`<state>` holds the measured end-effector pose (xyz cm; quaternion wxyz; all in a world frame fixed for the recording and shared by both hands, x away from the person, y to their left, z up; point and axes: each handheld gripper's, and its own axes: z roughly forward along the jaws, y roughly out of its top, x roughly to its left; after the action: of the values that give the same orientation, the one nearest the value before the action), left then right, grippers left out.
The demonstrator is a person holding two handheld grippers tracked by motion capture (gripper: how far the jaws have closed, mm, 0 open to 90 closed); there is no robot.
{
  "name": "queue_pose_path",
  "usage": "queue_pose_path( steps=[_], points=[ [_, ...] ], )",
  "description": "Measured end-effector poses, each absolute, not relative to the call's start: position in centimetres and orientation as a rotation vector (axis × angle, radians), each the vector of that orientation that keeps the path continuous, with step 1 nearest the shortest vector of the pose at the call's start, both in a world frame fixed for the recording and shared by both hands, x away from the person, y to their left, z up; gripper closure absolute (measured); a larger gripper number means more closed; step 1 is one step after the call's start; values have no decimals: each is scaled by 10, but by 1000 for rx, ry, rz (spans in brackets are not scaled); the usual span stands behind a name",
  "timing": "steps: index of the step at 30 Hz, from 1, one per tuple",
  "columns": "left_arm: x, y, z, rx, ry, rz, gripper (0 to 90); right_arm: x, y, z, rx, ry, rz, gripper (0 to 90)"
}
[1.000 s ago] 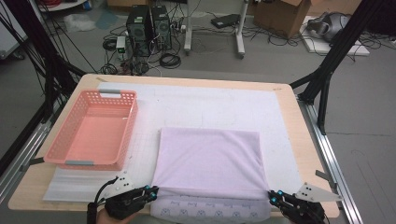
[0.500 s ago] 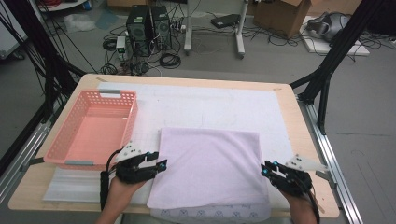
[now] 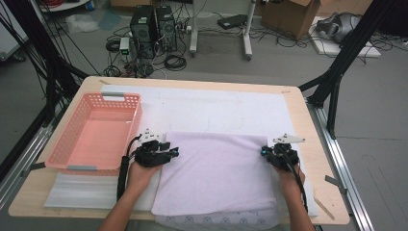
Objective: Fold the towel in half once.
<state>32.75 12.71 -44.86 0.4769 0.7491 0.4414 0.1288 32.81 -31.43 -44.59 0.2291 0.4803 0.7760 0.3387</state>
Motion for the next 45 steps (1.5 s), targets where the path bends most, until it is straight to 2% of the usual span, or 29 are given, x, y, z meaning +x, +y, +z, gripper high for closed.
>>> queue_pose_path(
  steps=[1, 3, 5, 9, 11, 15, 18, 21, 22, 23, 24, 25, 26, 28, 30, 35, 41, 45],
  points=[
    [329, 128, -450, 1839, 1094, 328, 530, 329, -318, -446, 1345, 2115, 926, 883],
    [331, 128, -452, 1827, 1122, 333, 520, 331, -324, -446, 1379, 2098, 947, 874],
    [331, 129, -451, 1817, 1127, 369, 512, 331, -326, -443, 1390, 2083, 940, 756],
    [336, 131, -452, 1800, 1188, 369, 501, 330, -331, -441, 1385, 2082, 1009, 702],
    [341, 129, -451, 1848, 1196, 403, 471, 330, -330, -441, 1377, 2085, 1022, 675],
    [353, 122, -450, 1890, 1218, 416, 474, 334, -327, -445, 1376, 2114, 1012, 584],
    [357, 117, -452, 1878, 1228, 457, 485, 337, -328, -447, 1393, 2105, 1012, 529],
    [357, 113, -451, 1920, 1210, 510, 557, 343, -329, -449, 1402, 2113, 1017, 514],
    [357, 112, -451, 1921, 1194, 498, 603, 344, -329, -449, 1405, 2113, 1018, 522],
    [358, 111, -451, 1909, 1199, 470, 694, 346, -328, -449, 1397, 2120, 1022, 543],
    [359, 109, -452, 1903, 1198, 455, 749, 348, -326, -449, 1398, 2130, 1025, 564],
    [359, 108, -452, 1905, 1198, 451, 812, 349, -325, -449, 1390, 2140, 1020, 615],
    [359, 108, -452, 1895, 1206, 443, 828, 350, -323, -448, 1375, 2163, 1031, 714],
    [361, 113, -452, 1863, 1232, 386, 842, 350, -320, -447, 1395, 2190, 1055, 844],
    [362, 115, -452, 1835, 1267, 351, 851, 350, -319, -446, 1406, 2190, 1049, 865],
    [371, 115, -440, 1783, 1272, 396, 856, 355, -326, -438, 1399, 2153, 1086, 873],
    [404, 112, -421, 1714, 1294, 373, 856, 377, -332, -424, 1360, 2088, 1083, 872],
    [427, 109, -416, 1736, 1289, 368, 855, 397, -335, -418, 1350, 2040, 1093, 871]
  ],
)
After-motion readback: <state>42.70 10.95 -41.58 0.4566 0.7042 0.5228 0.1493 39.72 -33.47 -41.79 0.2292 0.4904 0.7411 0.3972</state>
